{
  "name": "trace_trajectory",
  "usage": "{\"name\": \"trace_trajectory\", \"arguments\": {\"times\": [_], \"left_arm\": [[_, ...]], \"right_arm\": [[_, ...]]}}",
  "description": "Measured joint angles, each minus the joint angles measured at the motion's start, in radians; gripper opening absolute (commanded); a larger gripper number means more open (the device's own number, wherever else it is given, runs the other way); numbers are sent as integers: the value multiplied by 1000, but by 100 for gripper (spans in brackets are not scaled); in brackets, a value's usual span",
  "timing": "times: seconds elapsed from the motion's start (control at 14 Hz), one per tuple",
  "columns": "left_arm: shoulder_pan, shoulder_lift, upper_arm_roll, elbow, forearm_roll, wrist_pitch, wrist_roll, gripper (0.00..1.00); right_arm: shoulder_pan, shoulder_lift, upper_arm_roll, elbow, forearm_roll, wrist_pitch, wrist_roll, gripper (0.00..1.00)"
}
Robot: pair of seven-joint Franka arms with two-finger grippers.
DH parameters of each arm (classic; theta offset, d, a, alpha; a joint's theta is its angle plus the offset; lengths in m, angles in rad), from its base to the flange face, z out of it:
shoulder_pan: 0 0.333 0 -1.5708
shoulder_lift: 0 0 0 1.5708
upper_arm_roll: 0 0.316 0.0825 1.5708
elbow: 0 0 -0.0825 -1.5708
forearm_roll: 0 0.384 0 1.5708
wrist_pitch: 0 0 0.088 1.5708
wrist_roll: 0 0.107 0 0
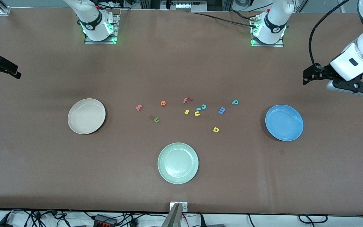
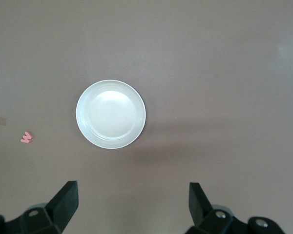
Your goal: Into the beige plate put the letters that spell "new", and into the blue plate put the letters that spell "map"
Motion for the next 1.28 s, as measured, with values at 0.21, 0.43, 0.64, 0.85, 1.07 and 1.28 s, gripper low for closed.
{"name": "trace_trajectory", "arguments": {"times": [0.21,0.43,0.64,0.85,1.07,1.28], "left_arm": [[0,0,0,0,0,0,0,100],[0,0,0,0,0,0,0,100],[0,0,-3,0,0,0,-5,100],[-1,0,-35,0,0,-9,-37,100],[-4,13,-75,-1,0,-54,-45,100],[-8,73,-121,-4,0,-55,-46,100]], "right_arm": [[0,0,0,0,0,2,0,100],[0,0,0,0,0,3,0,100],[0,0,0,0,0,3,0,100],[0,6,0,0,0,3,0,100],[0,24,1,0,0,3,0,100],[6,59,5,-2,1,5,-2,100]]}}
